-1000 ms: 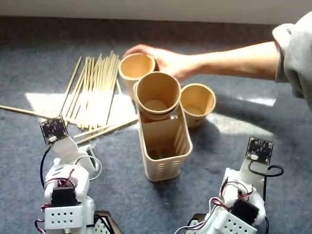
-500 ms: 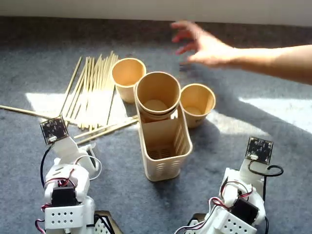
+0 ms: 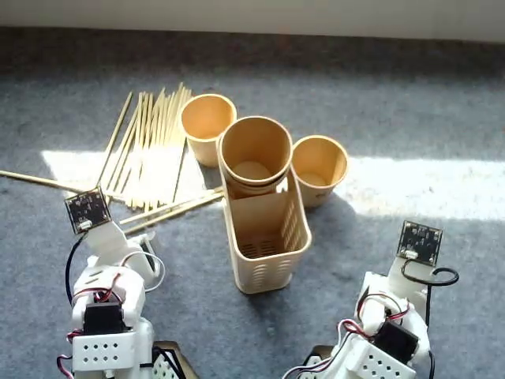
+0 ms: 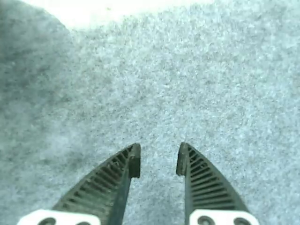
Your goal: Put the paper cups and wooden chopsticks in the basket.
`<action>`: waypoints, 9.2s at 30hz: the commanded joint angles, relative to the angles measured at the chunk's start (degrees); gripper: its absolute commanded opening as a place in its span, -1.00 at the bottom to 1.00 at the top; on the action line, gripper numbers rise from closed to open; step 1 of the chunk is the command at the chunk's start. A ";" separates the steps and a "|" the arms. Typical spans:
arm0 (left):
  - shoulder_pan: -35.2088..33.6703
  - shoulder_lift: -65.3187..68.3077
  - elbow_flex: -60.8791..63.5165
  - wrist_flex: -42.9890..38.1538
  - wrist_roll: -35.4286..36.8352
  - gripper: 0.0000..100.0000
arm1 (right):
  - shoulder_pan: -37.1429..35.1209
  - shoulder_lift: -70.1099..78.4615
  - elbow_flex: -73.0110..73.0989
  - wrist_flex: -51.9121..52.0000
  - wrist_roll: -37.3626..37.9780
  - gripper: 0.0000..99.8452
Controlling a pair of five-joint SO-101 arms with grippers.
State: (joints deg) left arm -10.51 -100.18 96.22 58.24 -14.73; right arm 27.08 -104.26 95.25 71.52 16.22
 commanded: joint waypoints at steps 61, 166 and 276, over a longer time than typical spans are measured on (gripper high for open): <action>0.48 -0.13 1.01 0.26 0.18 -0.57 | 0.57 -0.75 8.04 0.22 -0.09 -0.73; 0.40 -0.57 1.01 7.12 -10.02 -0.57 | -28.18 112.92 -128.31 29.76 0.00 -0.73; 0.84 -0.13 1.01 7.30 -10.02 -0.57 | -56.04 73.71 -105.80 29.67 -20.22 -0.99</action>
State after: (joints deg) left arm -10.51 -100.18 96.22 65.36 -24.48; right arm -29.27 -28.04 -11.65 99.30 -5.67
